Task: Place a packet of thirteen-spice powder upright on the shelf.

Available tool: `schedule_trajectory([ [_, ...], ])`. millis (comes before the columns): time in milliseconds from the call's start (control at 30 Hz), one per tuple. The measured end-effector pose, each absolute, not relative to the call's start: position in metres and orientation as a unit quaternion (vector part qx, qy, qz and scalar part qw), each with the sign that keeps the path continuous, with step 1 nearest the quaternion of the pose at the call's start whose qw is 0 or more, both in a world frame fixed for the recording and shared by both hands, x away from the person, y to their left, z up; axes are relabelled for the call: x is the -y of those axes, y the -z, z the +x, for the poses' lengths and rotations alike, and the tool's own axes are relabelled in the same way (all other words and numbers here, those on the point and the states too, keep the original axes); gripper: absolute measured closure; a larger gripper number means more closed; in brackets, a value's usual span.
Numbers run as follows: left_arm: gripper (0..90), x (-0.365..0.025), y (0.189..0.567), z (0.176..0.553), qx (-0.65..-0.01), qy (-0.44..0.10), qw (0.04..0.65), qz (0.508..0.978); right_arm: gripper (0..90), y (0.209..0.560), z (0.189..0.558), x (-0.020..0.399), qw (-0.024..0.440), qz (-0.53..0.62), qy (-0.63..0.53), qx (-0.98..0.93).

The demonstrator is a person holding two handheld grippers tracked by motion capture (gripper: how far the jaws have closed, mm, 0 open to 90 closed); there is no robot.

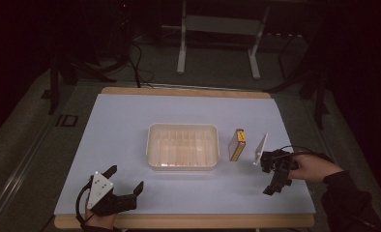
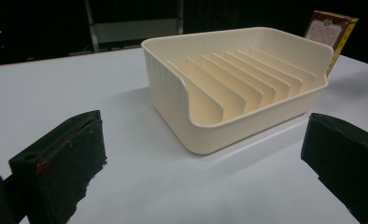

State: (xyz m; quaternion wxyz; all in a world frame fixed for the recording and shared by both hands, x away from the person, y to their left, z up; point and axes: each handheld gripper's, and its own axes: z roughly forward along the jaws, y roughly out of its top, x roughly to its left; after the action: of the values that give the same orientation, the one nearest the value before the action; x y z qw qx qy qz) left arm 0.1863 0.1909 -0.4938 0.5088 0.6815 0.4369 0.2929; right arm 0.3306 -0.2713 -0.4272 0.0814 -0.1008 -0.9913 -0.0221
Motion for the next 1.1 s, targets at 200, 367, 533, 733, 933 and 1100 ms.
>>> schedule_trajectory([
  [200, 0.0, -0.190, 0.494, 0.187, -0.436, -0.292, 0.508, 0.683, 16.2, 0.425, 0.326, 0.265, 0.071, -0.071, 0.015, 0.995],
  [367, 0.0, -0.190, 0.494, 0.187, -0.435, -0.290, 0.510, 0.683, 16.2, 0.427, 0.321, 0.253, 0.081, -0.042, 0.007, 0.996],
  [533, 0.0, -0.190, 0.494, 0.187, -0.434, -0.289, 0.509, 0.685, 15.3, 0.426, 0.318, 0.242, 0.085, -0.026, 0.010, 0.996],
  [733, 0.0, -0.190, 0.494, 0.188, -0.432, -0.288, 0.511, 0.686, 15.7, 0.425, 0.314, 0.230, 0.098, -0.004, 0.015, 0.995],
  [933, 0.0, -0.189, 0.494, 0.188, -0.430, -0.287, 0.514, 0.685, 18.7, 0.420, 0.310, 0.222, 0.092, 0.013, 0.017, 0.996],
  [1100, 0.0, -0.189, 0.494, 0.188, -0.428, -0.285, 0.516, 0.685, 18.7, 0.413, 0.309, 0.218, 0.082, 0.019, 0.024, 0.996],
])
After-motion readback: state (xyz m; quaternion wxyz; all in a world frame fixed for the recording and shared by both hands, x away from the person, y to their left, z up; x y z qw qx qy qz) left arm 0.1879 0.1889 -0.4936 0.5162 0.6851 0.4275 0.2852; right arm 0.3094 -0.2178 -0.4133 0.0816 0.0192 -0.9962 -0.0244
